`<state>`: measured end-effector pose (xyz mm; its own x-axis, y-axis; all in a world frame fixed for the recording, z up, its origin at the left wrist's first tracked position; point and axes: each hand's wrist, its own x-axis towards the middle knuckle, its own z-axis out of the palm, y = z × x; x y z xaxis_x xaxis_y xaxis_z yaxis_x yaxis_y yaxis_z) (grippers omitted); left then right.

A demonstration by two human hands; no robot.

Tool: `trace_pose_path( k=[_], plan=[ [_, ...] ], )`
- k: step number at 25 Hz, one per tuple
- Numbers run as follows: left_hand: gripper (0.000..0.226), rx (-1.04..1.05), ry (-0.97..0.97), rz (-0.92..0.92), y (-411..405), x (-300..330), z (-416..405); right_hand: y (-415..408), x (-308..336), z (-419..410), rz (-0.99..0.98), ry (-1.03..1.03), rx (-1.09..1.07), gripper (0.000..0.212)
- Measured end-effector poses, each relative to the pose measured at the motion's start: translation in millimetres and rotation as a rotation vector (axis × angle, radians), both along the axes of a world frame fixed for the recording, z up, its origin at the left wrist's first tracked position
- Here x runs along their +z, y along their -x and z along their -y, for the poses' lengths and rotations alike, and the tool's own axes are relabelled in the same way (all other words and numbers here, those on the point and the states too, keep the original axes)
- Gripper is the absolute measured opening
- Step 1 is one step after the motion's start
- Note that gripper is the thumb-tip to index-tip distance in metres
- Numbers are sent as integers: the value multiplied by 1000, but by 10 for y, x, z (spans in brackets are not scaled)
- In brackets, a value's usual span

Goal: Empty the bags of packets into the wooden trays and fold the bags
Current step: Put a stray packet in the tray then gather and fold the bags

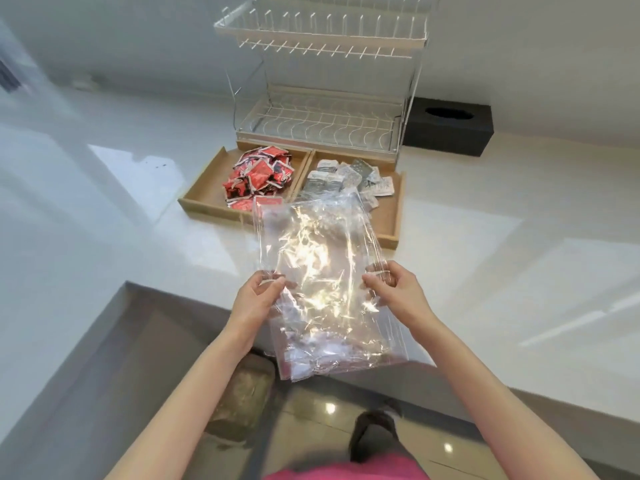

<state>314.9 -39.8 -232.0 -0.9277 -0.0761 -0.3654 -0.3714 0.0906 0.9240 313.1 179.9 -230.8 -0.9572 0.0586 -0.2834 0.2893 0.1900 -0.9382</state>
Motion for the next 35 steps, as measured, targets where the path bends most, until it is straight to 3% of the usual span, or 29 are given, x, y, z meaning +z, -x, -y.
trace_pose_path(
  k=[3, 6, 8, 13, 16, 19, 26, 35],
  plan=[
    [15, 38, 60, 22, -265, -88, 369, -258, -54, 352, 12, 20, 19, 6],
    [53, 43, 77, 76, -536, -216, 735, -525, -135, 677, 44, 5, 31, 6],
    [62, 36, 85, 112, -697, -276, 959, -691, -197, 870, 60, -33, 52, 16],
    [53, 89, 116, 138, -1007, -348, 1348, -981, -284, 1303, 119, -154, 107, 36],
    [41, 140, 140, 174, -1134, -388, 1500, -1023, -282, 1477, 127, -220, 182, 18],
    [31, 178, 137, 220, -1248, -473, 1612, -1022, -324, 1585, 131, -248, 234, 14],
    [35, 240, 90, 314, -1645, -693, 1676, -1057, -492, 1784, 169, -370, 405, 34],
    [42, 332, 133, 401, -1776, -1265, 1825, -1064, -1159, 2044, 293, -349, 482, 27]
  ],
)
